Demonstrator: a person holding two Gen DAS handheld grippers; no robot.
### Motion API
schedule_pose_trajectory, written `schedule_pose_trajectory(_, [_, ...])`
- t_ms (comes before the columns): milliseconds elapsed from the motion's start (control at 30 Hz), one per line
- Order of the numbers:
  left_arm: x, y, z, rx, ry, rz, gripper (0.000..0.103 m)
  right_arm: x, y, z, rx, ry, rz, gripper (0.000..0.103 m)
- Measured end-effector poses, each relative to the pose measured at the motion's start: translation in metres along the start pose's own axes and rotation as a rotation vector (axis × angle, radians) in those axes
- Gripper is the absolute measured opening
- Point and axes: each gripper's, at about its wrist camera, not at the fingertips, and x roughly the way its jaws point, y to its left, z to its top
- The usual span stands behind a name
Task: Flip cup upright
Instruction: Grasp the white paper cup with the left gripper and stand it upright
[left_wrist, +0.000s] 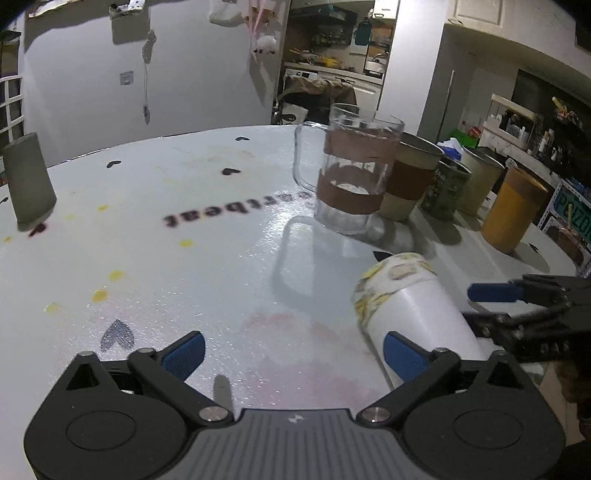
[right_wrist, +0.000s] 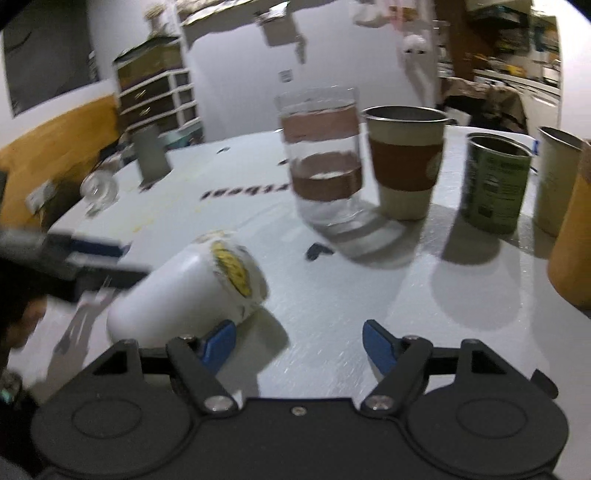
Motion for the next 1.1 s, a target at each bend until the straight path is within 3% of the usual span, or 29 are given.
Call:
schedule_pose_trajectory(100, [-0.003,-0.001,0.009,-0.04,0.005,-0.022,0.084,0.003,-0.007,0.002,0.04,-0.018,0.011,0.076])
schedule_pose_trajectory(200, [-0.002,0.0,0.023,-0.105,0.05,-0.087,0.082,0.004,-0.011,0.003,0.057,-0.027,0.023,0.076])
schedule_pose_trajectory(433, [0.03,-0.007,0.05,-0.305,0.253,-0.259,0.081,0.006,-0.017,-0.002,0.089,-0.036,0.056,0.077])
schedule_pose_trajectory(633, [0.049,-0.022,0.057,-0.344,0.296,-0.233,0.076,0.005,-0.016,-0.005,0.091,-0.045,0.093,0.076])
schedule_pose_trajectory(700, [0.054,-0.022,0.057,-0.369,0.303,-0.216,0.064,0.004,-0.018,-0.005,0.092,-0.048,0.102,0.076])
schedule_pose_trajectory(867, [0.045,-0.032,0.064,-0.329,0.252,-0.199,0.064,-0.001,-0.023,-0.007,0.1,-0.07,0.109,0.076])
schedule_pose_trajectory(1100, [0.022,-0.073,0.082,-0.147,0.087,-0.178,0.063,-0.027,-0.041,-0.007,0.131,-0.149,0.067,0.076])
